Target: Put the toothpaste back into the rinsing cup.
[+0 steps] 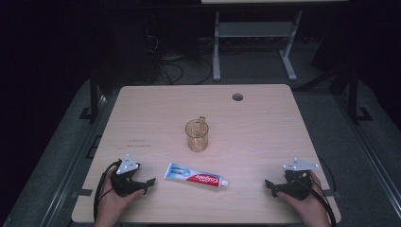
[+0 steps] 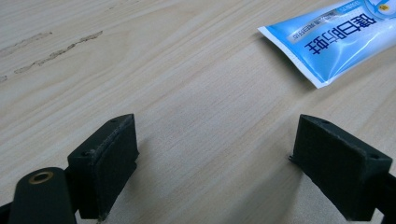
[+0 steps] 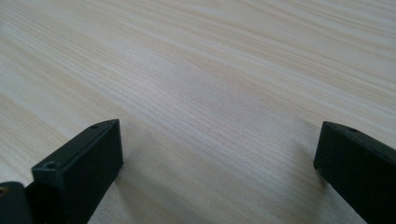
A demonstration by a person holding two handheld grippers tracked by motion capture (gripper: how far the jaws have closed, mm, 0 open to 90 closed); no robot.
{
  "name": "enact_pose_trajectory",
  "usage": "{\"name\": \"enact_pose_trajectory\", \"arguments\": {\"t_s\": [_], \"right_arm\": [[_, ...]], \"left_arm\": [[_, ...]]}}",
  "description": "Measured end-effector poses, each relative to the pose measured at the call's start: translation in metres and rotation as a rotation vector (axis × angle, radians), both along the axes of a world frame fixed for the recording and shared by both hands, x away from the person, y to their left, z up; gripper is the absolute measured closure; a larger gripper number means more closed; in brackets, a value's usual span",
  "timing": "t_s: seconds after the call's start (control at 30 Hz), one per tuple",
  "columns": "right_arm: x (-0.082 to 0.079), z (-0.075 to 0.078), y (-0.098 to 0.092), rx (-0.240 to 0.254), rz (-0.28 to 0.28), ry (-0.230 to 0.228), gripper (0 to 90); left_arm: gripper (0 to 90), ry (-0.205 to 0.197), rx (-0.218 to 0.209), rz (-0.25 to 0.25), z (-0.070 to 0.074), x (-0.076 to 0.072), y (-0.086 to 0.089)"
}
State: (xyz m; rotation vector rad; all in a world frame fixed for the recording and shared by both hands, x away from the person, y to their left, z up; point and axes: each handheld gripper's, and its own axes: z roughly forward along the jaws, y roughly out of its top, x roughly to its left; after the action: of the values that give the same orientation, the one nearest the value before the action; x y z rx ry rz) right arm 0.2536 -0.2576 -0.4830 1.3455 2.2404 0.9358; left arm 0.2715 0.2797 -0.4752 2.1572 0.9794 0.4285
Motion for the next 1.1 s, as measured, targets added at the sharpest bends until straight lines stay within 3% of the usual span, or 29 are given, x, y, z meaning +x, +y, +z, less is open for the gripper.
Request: {"name": "enact_pose_trajectory", "arguments": {"t_s": [0.3,0.37,0.47,0.57,0.6,0.63,0.7,0.73,0.77,0.8,0.83,0.93,1.1], "right_arm": [[-0.001,0.0,-0.002,0.0,0.019,-0.001,0.9],[-0.003,0.001,-0.003,0.009,0.02,-0.012,13.3],[-0.004,0.004,-0.004,0.019,0.032,-0.018,19.5],[-0.005,0.007,-0.006,0.046,0.044,-0.014,32.8],[-0.005,0.009,-0.006,0.054,0.055,-0.012,41.6],[-0.005,0.009,-0.006,0.054,0.055,-0.012,41.6],[-0.005,0.012,-0.005,0.054,0.078,-0.021,48.6],[-0.005,0.015,-0.003,0.051,0.102,-0.029,56.4],[-0.005,0.015,-0.003,0.051,0.102,-0.029,56.4],[-0.005,0.017,-0.001,0.059,0.119,-0.023,64.4],[-0.005,0.017,-0.001,0.059,0.119,-0.023,64.4],[-0.005,0.02,0.002,0.07,0.141,-0.003,77.7],[-0.005,0.024,0.006,0.092,0.185,0.002,88.2]], "left_arm": [[13.0,-0.001,0.0,0.014,0.0,-0.001,0.0],[13.0,-0.002,0.0,0.013,0.0,-0.001,0.0],[13.0,-0.002,0.0,0.011,0.0,-0.001,0.0],[13.0,-0.002,0.001,0.011,0.0,-0.001,0.0],[13.0,-0.002,0.001,0.011,0.0,-0.001,0.0],[13.0,-0.002,0.001,0.011,0.0,-0.001,0.0],[13.0,-0.002,0.001,0.011,0.0,-0.001,0.0],[13.0,-0.002,0.001,0.011,0.0,-0.001,0.0],[13.0,-0.002,0.001,0.011,0.0,-0.001,0.0],[13.0,-0.002,0.001,0.011,0.0,-0.001,0.0],[13.0,-0.002,0.002,0.01,0.0,-0.001,0.0],[13.0,-0.002,0.002,0.01,0.0,-0.001,0.0],[13.0,-0.002,0.002,0.01,0.0,-0.001,0.0]]}}
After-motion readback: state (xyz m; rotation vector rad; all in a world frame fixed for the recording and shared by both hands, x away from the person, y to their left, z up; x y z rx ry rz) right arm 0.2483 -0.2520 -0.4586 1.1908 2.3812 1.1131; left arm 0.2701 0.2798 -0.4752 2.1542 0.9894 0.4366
